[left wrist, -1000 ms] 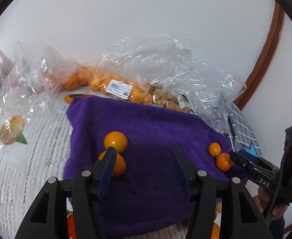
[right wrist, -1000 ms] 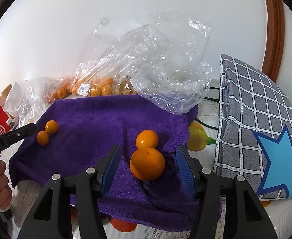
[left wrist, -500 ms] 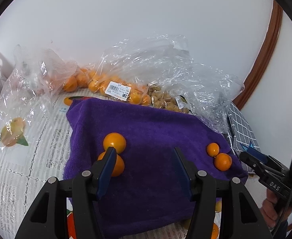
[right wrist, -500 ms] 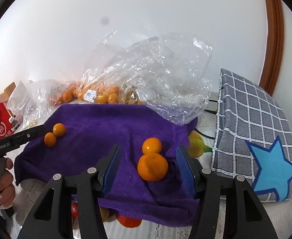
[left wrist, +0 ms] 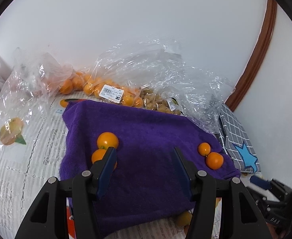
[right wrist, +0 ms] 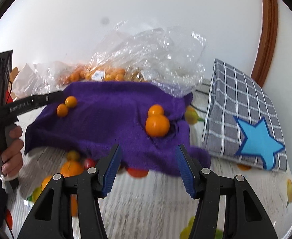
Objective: Organize fruits
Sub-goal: 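Withdraw both grippers off the towel toward the loose fruit on the table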
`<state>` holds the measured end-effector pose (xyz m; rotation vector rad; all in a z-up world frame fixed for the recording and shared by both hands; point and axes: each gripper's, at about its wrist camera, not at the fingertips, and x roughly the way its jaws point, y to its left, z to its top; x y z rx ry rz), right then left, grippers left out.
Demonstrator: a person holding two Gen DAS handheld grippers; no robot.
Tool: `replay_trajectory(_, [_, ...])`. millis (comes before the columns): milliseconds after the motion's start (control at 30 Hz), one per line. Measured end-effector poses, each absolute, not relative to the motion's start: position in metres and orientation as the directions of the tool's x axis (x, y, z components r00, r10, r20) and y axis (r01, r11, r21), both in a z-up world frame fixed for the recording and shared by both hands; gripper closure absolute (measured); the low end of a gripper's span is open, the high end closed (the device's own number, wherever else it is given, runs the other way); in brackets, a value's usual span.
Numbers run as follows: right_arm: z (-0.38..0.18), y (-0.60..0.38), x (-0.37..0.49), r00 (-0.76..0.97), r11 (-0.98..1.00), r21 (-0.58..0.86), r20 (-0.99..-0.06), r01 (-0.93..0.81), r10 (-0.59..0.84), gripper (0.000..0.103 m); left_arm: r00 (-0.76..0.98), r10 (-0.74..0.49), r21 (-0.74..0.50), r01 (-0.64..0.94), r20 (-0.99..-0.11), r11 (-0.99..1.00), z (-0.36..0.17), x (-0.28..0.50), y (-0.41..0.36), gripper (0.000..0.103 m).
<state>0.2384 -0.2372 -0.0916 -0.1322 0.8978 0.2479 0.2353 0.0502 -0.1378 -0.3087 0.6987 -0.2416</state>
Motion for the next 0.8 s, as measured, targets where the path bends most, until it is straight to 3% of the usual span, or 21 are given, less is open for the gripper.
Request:
replay_trajectory(400, [-0.101, -0.24, 0.206, 0.533, 0.968, 0.078, -0.823, -0.238, 0.197, 0.046, 0.751, -0.279, -0.356, 0.062, -0.598, 0.932, -0.141, 0.191, 0.071, 0.046])
replay_trajectory(500, [-0.107, -0.227, 0.205, 0.525, 0.96, 0.079, -0.824, -0.27, 0.216, 0.053, 0.752, -0.267, -0.348, 0.054, -0.602, 0.936, -0.143, 0.177, 0.076, 0.046])
replay_trajectory(567, [-0.115, -0.219, 0.21, 0.507, 0.954, 0.091, -0.83, -0.286, 0.231, 0.063, 0.752, -0.261, -0.344, 0.048, -0.605, 0.938, -0.143, 0.168, 0.078, 0.046])
replay_trajectory(800, [-0.132, -0.202, 0.237, 0.468, 0.946, 0.095, -0.851, -0.311, 0.239, 0.07, 0.745, -0.233, -0.333, 0.016, -0.624, 0.943, -0.147, 0.154, 0.086, 0.046])
